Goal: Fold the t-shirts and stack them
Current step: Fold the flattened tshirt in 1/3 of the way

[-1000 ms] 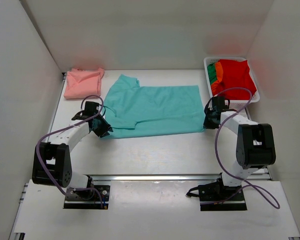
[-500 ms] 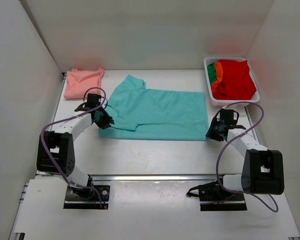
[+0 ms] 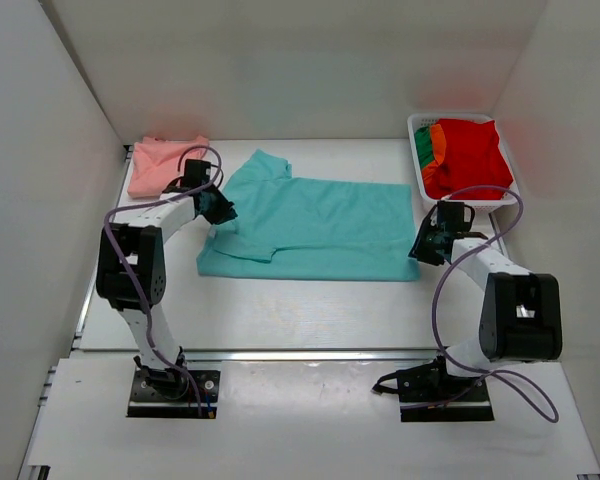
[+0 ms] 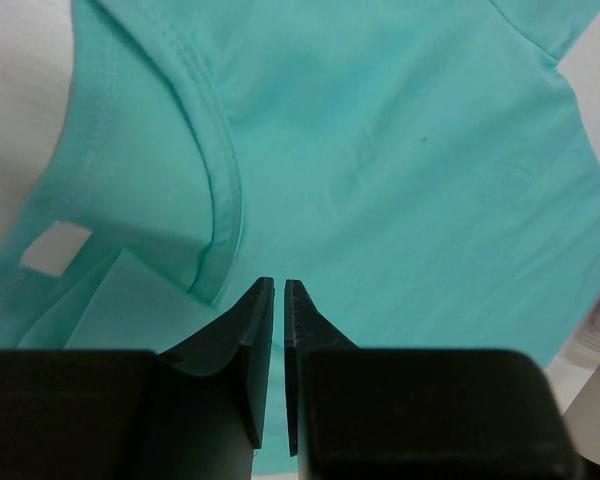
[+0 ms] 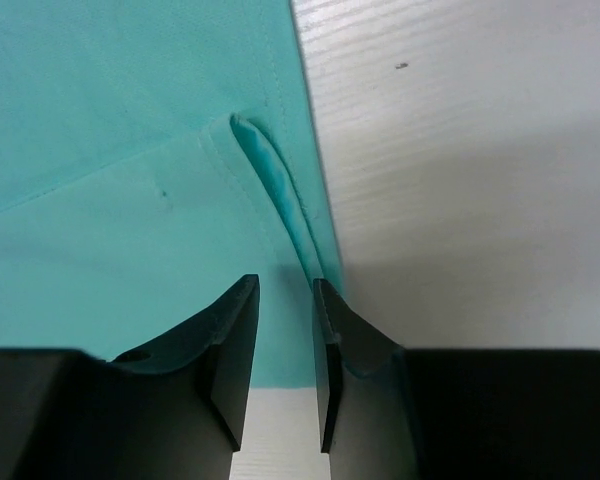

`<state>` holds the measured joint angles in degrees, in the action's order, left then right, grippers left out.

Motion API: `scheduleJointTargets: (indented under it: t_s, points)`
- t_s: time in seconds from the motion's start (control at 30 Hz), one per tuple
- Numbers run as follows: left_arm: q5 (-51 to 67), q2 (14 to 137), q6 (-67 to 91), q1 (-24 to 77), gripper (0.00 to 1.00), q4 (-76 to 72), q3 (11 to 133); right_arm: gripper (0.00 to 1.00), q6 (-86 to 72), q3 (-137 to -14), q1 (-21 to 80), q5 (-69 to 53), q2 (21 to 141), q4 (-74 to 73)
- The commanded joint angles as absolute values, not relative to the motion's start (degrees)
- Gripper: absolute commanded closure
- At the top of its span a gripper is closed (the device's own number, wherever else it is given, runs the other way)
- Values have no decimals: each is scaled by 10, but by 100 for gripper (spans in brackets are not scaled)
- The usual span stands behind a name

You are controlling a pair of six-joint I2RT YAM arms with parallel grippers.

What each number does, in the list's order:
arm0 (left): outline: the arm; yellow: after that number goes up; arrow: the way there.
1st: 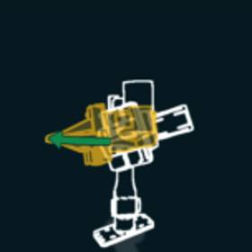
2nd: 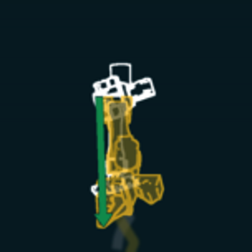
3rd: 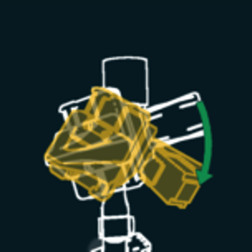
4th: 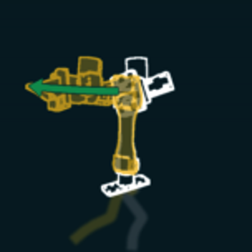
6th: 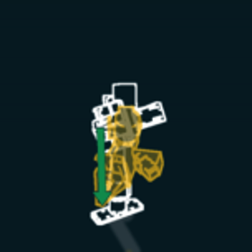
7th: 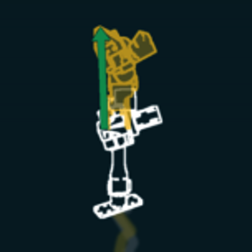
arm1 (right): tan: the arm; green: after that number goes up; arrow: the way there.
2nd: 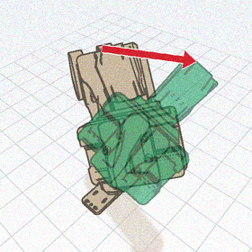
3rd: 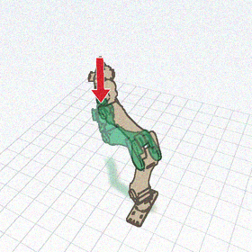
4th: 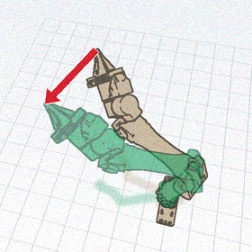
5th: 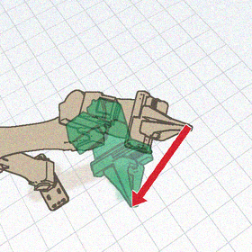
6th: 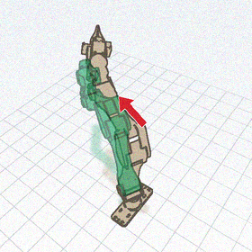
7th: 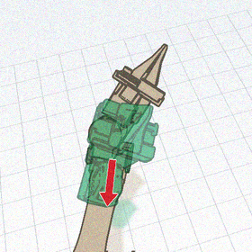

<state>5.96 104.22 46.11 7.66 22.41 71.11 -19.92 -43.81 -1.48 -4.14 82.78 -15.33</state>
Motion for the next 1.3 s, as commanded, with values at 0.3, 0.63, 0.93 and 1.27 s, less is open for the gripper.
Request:
scheduleJointTargets:
  t_s: [0.3, 0.63, 0.93, 1.27]
  points:
    - [59, 1152, 482, 82, 89, 213, 813, 77, -199, -474, -4, -42, 879, -156]
    - [54, 1151, 480, 69, 88, 208, 788, 100, -198, -461, 16, -34, 892, -172]
    - [51, 1142, 484, 68, 88, 206, 767, 100, -202, -431, 4, -4, 870, -204]
    - [50, 1135, 490, 66, 88, 201, 747, 100, -208, -395, -25, -26, 802, -244]
